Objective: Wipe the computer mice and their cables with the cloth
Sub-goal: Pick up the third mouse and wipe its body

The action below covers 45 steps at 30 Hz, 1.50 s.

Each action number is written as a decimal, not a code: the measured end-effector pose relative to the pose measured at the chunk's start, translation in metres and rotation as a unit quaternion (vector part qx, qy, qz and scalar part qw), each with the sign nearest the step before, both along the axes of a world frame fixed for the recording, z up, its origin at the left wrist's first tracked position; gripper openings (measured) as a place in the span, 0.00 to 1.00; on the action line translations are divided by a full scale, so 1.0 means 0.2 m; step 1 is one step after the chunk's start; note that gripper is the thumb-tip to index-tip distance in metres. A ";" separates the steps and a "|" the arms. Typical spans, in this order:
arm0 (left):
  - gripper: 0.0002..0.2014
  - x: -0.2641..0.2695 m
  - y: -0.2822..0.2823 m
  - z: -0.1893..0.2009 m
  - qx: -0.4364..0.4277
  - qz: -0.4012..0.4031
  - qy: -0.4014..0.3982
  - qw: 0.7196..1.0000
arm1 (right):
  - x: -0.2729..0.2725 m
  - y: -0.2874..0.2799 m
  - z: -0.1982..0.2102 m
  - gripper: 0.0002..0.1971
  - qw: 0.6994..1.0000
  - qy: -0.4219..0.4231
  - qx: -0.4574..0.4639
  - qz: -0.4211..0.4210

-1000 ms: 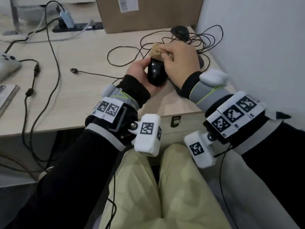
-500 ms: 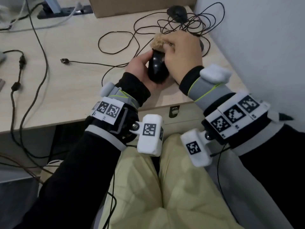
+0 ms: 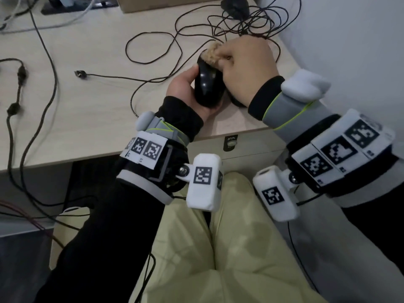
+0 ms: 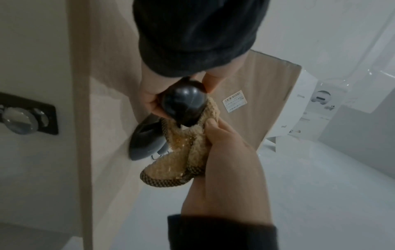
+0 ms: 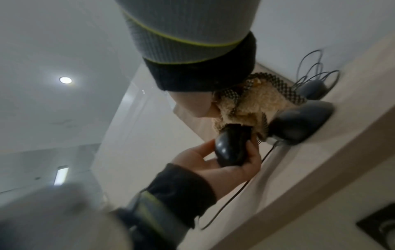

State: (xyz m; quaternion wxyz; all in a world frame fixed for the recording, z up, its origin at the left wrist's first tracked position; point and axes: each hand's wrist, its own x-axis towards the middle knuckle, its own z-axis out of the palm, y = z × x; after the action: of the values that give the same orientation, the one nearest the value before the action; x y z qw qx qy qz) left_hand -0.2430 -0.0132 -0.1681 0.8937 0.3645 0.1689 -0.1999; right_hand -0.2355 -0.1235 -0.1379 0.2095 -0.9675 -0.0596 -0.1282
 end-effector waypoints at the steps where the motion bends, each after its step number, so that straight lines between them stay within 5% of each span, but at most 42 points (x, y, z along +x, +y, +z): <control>1: 0.13 0.00 0.00 0.01 -0.009 0.001 -0.001 1.000 | -0.01 0.01 0.01 0.14 1.000 -0.008 -0.014 0.007; 8: 0.10 -0.03 0.07 0.02 0.020 -0.060 -0.076 0.995 | 0.11 -0.08 0.09 0.15 0.991 -0.017 0.125 -0.035; 13: 0.09 -0.02 0.12 0.03 -0.029 -0.045 -0.086 0.995 | 0.07 -0.07 0.13 0.15 0.975 -0.101 0.199 -0.004; 21: 0.18 -0.04 0.10 0.04 -0.072 -0.034 -0.074 0.994 | 0.01 0.06 0.04 0.17 0.984 -0.095 0.094 0.116; 27: 0.26 0.00 0.12 0.06 -0.194 0.041 -0.051 0.979 | -0.18 0.12 -0.09 0.14 0.942 -0.195 0.036 0.271; 36: 0.08 0.00 0.19 0.02 -0.047 0.028 -0.040 0.998 | -0.12 0.06 0.01 0.13 0.953 -0.210 0.120 0.185; 45: 0.17 -0.03 0.20 0.03 -0.057 -0.035 -0.078 0.995 | -0.18 0.11 -0.05 0.14 0.952 -0.203 0.166 0.158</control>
State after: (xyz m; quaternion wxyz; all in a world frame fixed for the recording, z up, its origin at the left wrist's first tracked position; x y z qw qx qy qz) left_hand -0.2488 0.0265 -0.1625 0.9159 0.3333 0.0744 -0.2111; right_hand -0.2724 -0.1023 -0.1474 0.3682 -0.8509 -0.2312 -0.2949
